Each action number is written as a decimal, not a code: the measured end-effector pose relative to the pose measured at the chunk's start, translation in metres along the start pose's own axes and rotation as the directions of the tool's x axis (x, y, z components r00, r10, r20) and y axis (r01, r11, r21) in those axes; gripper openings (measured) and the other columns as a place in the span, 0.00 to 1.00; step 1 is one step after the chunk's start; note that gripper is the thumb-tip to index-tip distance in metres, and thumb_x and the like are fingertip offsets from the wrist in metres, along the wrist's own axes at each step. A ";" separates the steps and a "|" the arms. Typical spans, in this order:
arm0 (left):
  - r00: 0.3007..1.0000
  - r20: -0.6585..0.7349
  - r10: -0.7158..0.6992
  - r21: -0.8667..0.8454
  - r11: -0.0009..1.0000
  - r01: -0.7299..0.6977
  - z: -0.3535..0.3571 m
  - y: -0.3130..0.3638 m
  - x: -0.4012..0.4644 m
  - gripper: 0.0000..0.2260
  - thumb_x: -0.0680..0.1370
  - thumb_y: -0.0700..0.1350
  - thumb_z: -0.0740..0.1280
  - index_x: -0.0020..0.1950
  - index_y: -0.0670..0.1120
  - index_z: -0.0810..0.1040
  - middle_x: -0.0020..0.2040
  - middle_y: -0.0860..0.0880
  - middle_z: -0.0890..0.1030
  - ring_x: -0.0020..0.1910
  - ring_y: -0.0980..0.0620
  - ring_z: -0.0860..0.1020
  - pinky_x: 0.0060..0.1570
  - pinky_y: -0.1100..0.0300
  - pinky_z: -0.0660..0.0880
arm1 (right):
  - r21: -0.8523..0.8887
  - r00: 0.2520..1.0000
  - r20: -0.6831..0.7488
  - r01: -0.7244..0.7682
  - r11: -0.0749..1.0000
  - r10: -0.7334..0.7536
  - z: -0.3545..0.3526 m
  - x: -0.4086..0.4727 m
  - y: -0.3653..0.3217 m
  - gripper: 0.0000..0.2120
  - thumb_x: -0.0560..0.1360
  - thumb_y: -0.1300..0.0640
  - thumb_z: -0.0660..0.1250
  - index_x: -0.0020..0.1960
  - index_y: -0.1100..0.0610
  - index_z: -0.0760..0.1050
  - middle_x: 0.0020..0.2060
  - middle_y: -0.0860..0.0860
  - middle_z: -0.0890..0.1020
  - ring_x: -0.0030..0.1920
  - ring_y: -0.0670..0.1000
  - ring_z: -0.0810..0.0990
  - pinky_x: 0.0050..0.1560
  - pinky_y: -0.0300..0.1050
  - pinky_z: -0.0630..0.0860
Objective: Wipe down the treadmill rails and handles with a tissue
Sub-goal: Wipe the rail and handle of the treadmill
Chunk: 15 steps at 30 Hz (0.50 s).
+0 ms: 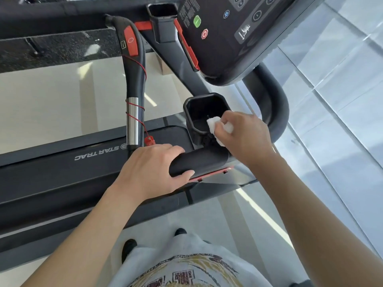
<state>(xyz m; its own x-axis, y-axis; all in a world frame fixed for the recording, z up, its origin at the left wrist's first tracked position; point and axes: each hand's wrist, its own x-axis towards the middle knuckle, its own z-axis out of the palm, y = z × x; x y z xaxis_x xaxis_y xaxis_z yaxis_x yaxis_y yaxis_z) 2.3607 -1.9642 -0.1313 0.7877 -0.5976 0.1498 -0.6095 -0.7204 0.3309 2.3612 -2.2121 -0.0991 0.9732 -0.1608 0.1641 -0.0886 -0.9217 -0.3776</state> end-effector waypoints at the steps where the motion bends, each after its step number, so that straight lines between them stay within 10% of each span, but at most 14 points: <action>1: 1.000 -0.001 0.000 0.000 1.000 0.000 0.000 0.000 0.000 0.21 0.76 0.68 0.61 0.57 0.56 0.80 0.42 0.57 0.81 0.42 0.52 0.80 0.40 0.56 0.77 | -0.003 1.000 -0.017 0.024 1.000 -0.024 -0.002 -0.007 0.001 0.11 0.81 0.44 0.66 0.43 0.49 0.75 0.34 0.47 0.76 0.37 0.53 0.73 0.37 0.46 0.67; 15: 1.000 0.013 -0.003 -0.014 1.000 0.004 0.000 0.000 0.001 0.19 0.76 0.67 0.62 0.56 0.56 0.80 0.42 0.57 0.80 0.40 0.52 0.79 0.39 0.56 0.78 | 0.034 0.950 -0.273 -0.149 0.988 0.153 0.001 -0.012 0.066 0.12 0.81 0.44 0.66 0.45 0.52 0.77 0.41 0.45 0.76 0.38 0.56 0.76 0.40 0.45 0.65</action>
<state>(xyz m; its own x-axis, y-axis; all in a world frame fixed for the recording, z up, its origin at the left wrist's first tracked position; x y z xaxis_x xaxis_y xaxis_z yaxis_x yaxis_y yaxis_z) 2.3610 -1.9648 -0.1311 0.7886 -0.5996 0.1366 -0.6053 -0.7176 0.3445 2.3443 -2.2705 -0.1266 0.8528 -0.3901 0.3471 -0.2256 -0.8748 -0.4288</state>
